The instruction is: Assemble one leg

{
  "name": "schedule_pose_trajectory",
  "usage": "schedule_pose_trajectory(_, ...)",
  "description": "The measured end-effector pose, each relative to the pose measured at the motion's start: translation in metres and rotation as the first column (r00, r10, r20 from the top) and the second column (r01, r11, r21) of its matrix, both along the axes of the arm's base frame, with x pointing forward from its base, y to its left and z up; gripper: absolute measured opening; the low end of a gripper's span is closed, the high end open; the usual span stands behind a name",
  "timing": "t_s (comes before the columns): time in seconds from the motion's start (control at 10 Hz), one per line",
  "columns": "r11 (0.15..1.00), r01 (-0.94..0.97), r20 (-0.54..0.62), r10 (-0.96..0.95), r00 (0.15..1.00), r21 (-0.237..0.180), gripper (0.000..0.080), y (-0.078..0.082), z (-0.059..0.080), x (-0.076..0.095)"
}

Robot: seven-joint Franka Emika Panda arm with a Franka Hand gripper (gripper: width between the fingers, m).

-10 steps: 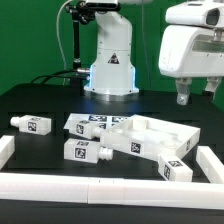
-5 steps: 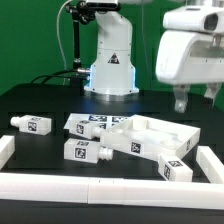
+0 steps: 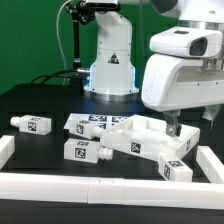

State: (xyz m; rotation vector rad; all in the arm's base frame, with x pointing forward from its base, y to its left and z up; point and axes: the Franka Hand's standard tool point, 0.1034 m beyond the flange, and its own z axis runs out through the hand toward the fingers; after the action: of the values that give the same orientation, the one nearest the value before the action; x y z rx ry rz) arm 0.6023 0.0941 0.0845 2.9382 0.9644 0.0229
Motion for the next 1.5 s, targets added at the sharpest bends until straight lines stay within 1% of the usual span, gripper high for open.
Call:
schedule_pose_trajectory(0.1, 1.000, 0.008, -0.006, -0.008, 1.000, 0.001, 0.0650, -0.002, -0.003, -0.001)
schedule_pose_trajectory(0.2, 0.997, 0.070, -0.050, -0.069, 0.996, 0.013, 0.0650, -0.012, -0.017, -0.006)
schedule_pose_trajectory(0.3, 0.991, 0.134, -0.084, -0.132, 0.988, 0.016, 0.0650, -0.017, -0.035, -0.005)
schedule_pose_trajectory(0.4, 0.987, 0.162, -0.092, -0.160, 0.983, 0.016, 0.0650, -0.015, -0.052, -0.005)
schedule_pose_trajectory(0.5, 0.985, 0.171, -0.096, -0.169, 0.981, 0.017, 0.0650, -0.013, -0.064, -0.006)
schedule_pose_trajectory(0.6, 0.985, 0.172, -0.093, -0.170, 0.981, 0.019, 0.0650, -0.012, -0.067, -0.004)
schedule_pose_trajectory(0.8, 0.987, 0.154, -0.041, -0.152, 0.988, 0.041, 0.0650, -0.015, -0.074, 0.001)
schedule_pose_trajectory(0.9, 0.987, 0.155, -0.043, -0.153, 0.987, 0.040, 0.0640, -0.015, -0.074, 0.000)
schedule_pose_trajectory(1.1, 0.987, 0.154, -0.042, -0.152, 0.987, 0.040, 0.0311, -0.015, -0.074, 0.000)
schedule_pose_trajectory(1.2, 0.987, 0.154, -0.042, -0.152, 0.987, 0.040, 0.0311, -0.015, -0.074, 0.000)
schedule_pose_trajectory(1.3, 0.988, 0.151, -0.040, -0.149, 0.988, 0.040, 0.0269, -0.016, -0.072, 0.002)
schedule_pose_trajectory(1.4, 0.994, 0.108, -0.069, -0.106, 0.992, 0.029, 0.0269, -0.026, -0.056, 0.006)
schedule_pose_trajectory(1.5, 0.995, 0.092, -0.071, -0.090, 0.993, 0.027, 0.0269, -0.040, -0.035, 0.011)
